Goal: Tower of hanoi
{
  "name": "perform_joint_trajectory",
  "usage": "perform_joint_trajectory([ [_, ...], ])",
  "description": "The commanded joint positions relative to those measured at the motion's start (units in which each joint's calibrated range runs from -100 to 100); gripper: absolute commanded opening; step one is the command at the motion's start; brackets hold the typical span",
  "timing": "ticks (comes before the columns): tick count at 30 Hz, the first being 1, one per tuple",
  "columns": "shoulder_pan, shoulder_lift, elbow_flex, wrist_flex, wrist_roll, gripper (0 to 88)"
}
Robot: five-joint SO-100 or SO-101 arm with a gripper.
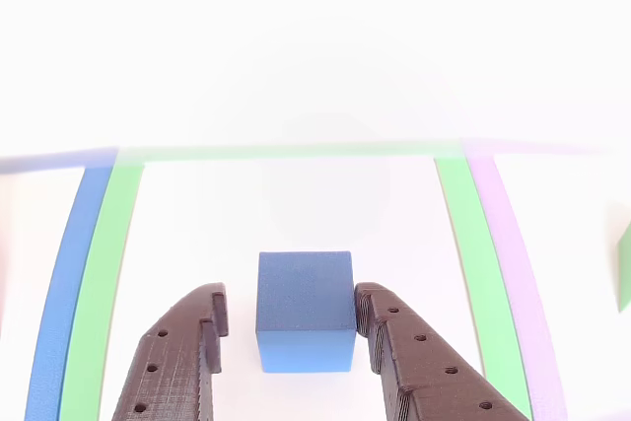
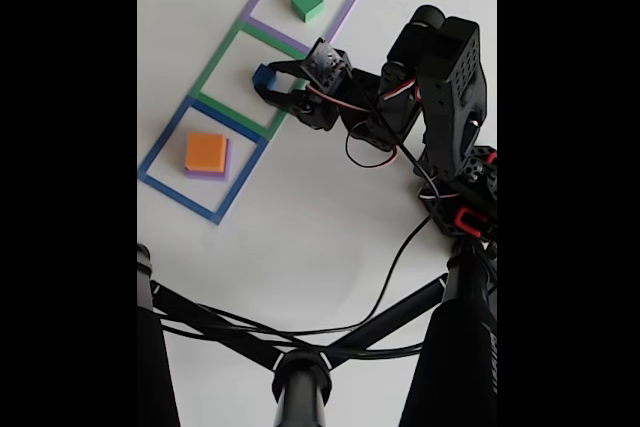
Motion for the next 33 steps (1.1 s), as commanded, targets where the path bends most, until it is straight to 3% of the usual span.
perform_joint_trajectory([
  [1, 0.0, -0.3, -0.9, -1.7, 0.0, 15.3],
  [9, 0.6, -7.2, 1.1, 1.1, 0.0, 21.5],
  [14, 1.5, -22.9, 3.9, 14.7, 0.0, 22.3],
  [24, 7.7, -64.0, -3.8, 72.9, 0.0, 3.2],
  [33, 14.6, -72.5, -35.0, 123.8, 0.0, 0.1],
])
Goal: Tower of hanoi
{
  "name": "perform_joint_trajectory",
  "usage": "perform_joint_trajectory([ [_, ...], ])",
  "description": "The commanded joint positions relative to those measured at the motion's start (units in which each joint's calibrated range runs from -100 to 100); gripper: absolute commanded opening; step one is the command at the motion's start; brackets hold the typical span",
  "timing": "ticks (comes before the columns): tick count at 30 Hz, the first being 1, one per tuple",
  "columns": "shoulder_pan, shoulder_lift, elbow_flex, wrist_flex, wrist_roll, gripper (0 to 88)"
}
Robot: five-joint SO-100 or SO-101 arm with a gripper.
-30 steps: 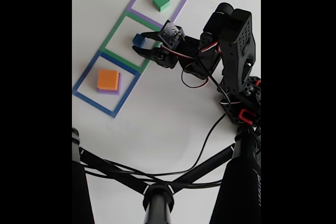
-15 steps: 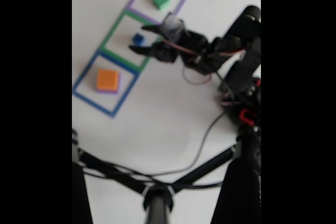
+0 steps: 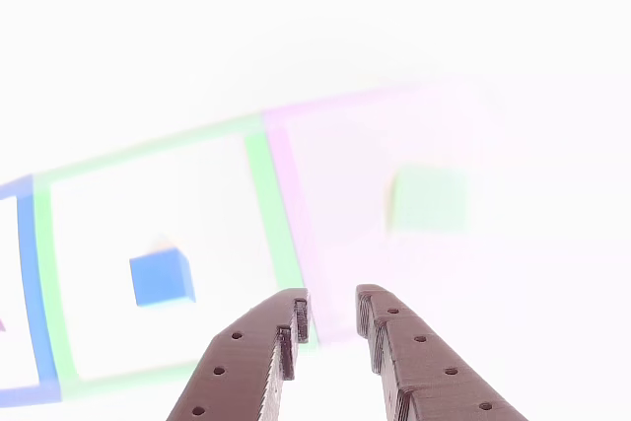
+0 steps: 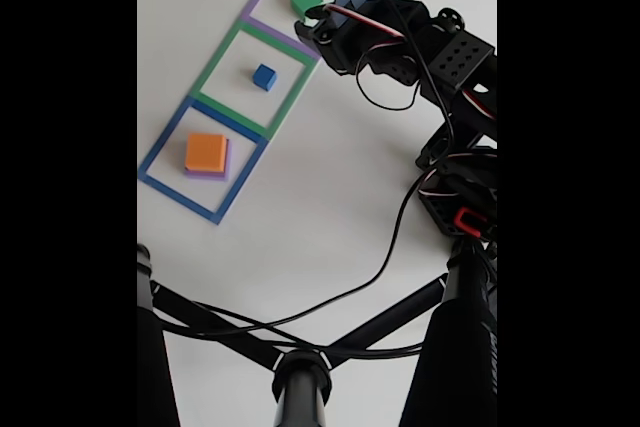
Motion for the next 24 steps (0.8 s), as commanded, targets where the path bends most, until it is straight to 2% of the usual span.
perform_joint_trajectory([
  [1, 3.1, -2.4, -20.2, 23.7, 0.0, 0.1],
  [10, 8.2, 0.1, -48.2, 51.3, 0.0, 0.1],
  [14, 10.6, 2.3, -57.4, 59.4, 0.0, 0.1],
  [18, 11.1, 3.5, -61.9, 61.7, 0.0, 0.1],
  [24, 12.3, 3.5, -59.0, 61.0, 0.0, 1.1],
])
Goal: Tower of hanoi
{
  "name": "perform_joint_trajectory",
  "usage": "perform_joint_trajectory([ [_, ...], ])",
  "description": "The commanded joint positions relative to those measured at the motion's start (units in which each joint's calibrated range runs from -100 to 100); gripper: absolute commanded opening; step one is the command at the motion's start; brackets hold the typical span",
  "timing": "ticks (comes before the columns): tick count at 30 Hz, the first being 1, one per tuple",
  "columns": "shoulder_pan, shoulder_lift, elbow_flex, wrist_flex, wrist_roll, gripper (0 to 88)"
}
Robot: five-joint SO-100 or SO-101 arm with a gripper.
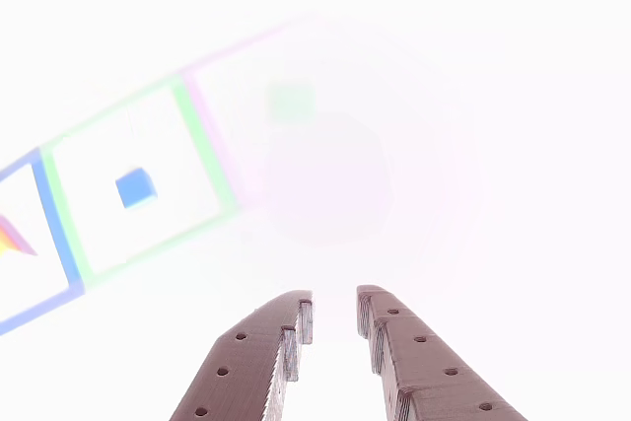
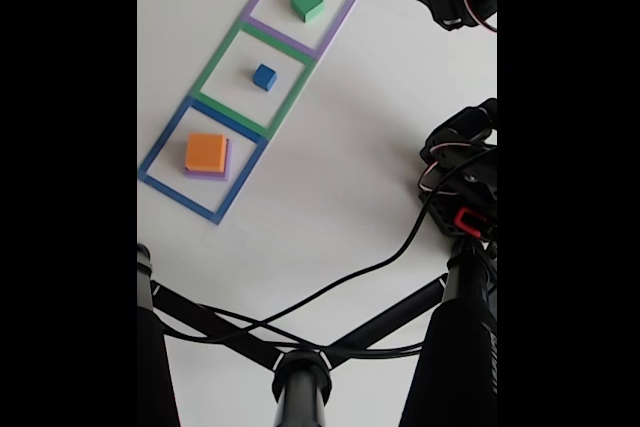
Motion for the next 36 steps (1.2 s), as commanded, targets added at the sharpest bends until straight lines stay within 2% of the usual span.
perform_joint_trajectory([
  [1, 1.4, 0.0, 2.2, -0.7, 0.0, 2.6],
  [4, 2.1, -2.4, 9.8, -6.5, 0.0, 8.7],
  [8, 2.9, -4.2, 23.2, -19.4, 0.0, 16.7],
  [15, 4.0, -6.0, 52.8, -52.9, 0.0, 22.3],
  [20, 3.6, -4.4, 67.7, -73.4, 0.0, 26.6],
  [28, 2.6, 0.9, 80.8, -95.7, 0.0, 31.7],
  [36, 1.7, 17.1, 82.2, -116.1, 0.0, 31.8],
])
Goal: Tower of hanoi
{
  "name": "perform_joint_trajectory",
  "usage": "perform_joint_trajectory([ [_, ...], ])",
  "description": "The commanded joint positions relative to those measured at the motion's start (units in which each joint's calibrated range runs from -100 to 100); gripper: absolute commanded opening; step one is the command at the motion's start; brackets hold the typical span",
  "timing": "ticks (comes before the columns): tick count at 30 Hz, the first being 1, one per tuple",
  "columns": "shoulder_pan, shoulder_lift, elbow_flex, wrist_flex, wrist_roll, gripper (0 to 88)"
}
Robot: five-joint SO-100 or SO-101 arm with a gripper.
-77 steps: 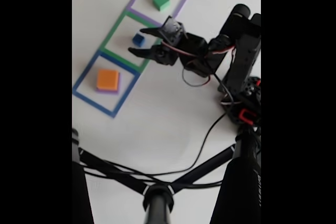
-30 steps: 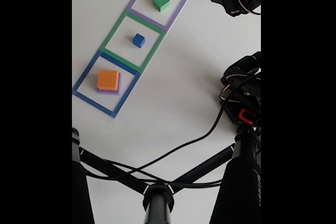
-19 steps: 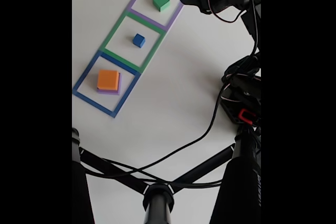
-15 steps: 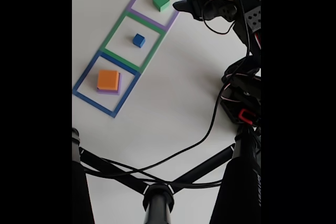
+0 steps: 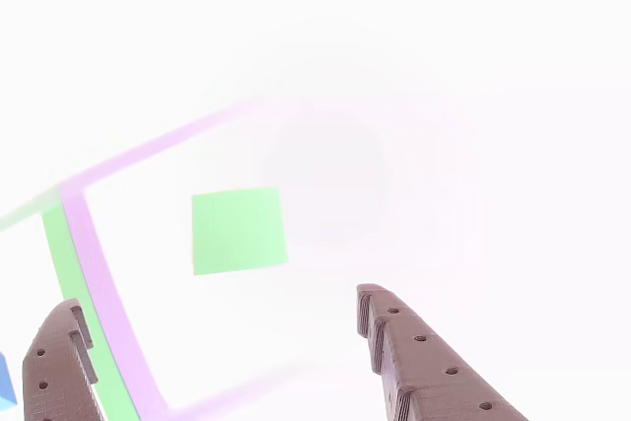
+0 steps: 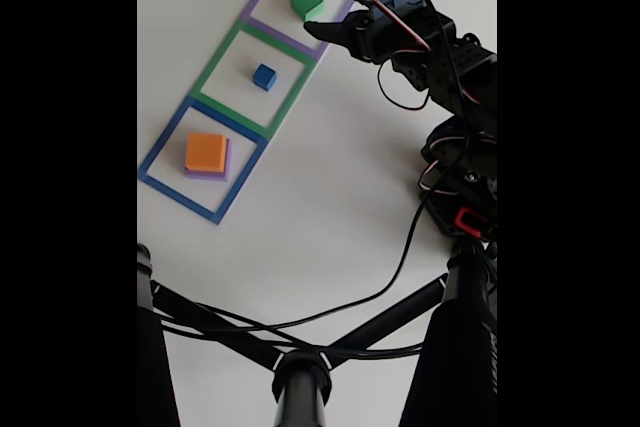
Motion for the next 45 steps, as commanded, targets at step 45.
perform_joint_trajectory([
  [45, -1.7, 55.6, -16.2, -51.0, 0.0, 28.2],
])
